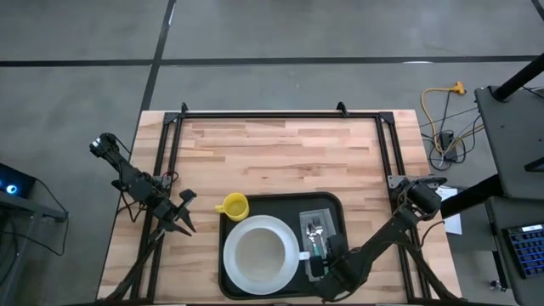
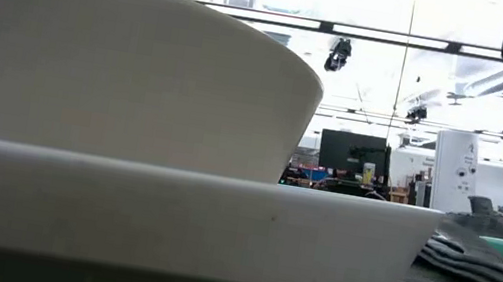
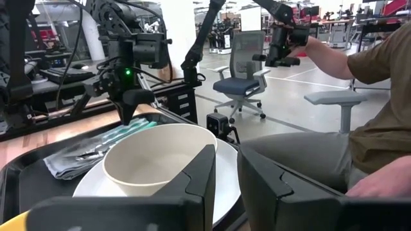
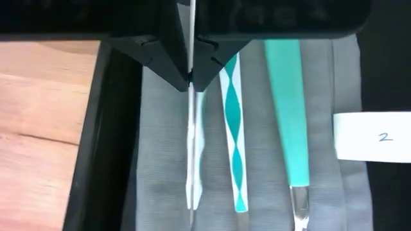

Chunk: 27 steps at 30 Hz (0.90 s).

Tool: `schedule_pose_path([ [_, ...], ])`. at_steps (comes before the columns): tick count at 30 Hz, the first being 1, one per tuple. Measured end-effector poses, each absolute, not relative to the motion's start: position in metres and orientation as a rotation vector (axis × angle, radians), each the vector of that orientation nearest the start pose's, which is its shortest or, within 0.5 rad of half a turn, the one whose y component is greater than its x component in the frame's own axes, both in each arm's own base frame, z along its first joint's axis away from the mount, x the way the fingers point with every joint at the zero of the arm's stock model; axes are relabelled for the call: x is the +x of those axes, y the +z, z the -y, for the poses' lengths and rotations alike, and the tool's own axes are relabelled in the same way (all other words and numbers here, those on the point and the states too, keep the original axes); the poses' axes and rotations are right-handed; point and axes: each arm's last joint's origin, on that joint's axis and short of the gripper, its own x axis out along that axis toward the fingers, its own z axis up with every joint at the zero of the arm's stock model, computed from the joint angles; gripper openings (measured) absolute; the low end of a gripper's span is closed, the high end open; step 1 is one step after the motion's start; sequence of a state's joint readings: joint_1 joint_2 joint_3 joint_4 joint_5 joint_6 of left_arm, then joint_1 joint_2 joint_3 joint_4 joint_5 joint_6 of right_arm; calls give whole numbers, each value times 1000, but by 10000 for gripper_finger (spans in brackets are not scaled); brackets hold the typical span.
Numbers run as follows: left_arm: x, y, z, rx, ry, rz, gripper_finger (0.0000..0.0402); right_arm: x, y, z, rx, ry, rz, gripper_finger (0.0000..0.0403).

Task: Set up tray
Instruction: Put the blue knife on the gray napkin to the right of the blue fork, then return to Home Position

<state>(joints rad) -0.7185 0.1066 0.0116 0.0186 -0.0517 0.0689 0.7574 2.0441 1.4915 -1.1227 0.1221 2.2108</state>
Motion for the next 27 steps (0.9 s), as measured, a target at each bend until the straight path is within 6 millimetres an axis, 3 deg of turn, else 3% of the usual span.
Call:
schedule_pose_path([
  [15,79,161,67,95,-669,-49,48,269,160,-249,978,-1205,-1152,6],
  [27,79,161,67,95,-669,-49,48,268,171,-248,933,-1235,-1159,8],
])
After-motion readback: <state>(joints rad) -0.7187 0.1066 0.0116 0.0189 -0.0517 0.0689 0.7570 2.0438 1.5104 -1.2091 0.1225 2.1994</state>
